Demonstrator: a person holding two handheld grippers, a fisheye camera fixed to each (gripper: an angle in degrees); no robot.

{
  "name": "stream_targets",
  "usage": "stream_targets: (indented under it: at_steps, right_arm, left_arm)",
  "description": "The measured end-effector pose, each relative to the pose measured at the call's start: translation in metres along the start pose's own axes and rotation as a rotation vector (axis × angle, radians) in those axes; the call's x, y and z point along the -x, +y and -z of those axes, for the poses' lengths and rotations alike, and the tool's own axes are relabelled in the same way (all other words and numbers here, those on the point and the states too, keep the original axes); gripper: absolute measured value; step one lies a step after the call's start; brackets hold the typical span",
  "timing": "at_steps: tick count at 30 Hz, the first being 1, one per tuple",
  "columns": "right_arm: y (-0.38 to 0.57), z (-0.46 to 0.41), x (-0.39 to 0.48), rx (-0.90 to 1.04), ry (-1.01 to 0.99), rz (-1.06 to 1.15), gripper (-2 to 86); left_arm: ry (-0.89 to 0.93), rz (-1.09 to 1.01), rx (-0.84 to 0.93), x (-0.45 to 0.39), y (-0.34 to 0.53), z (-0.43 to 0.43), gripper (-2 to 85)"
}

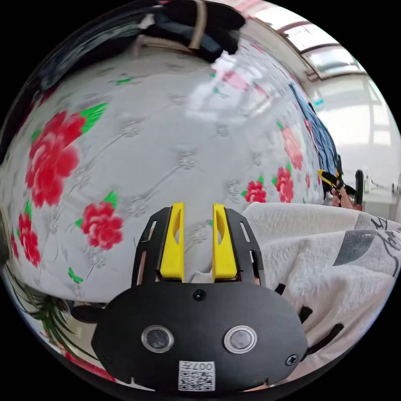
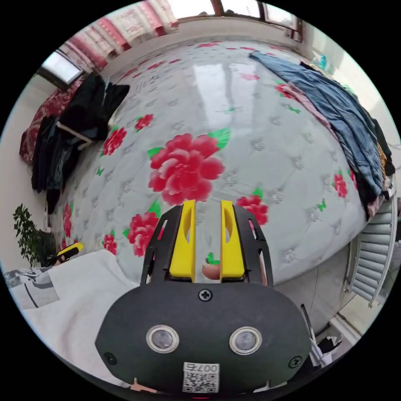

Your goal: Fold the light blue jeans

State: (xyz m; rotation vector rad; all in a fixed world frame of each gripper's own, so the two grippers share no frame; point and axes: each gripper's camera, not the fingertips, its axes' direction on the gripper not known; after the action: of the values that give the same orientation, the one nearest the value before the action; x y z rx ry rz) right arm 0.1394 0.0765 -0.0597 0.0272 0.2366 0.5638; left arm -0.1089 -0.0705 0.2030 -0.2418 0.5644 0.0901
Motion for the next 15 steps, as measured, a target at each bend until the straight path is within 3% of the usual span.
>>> stream_targets:
  at_steps: [6, 15]
  right_arm:
    - [0.002, 0.062, -0.167, -0.184, 0.064, -0.314, 7.0]
    - [-0.019, 0.122, -0.383, -0.354, 0.112, -0.682, 9.6]
  left_arm:
    - [-0.086, -0.127, 0.073, -0.087, -0.078, -0.020, 10.3]
    - [-0.056, -0.064, 0.201, -0.186, -0.125, -0.096, 10.1]
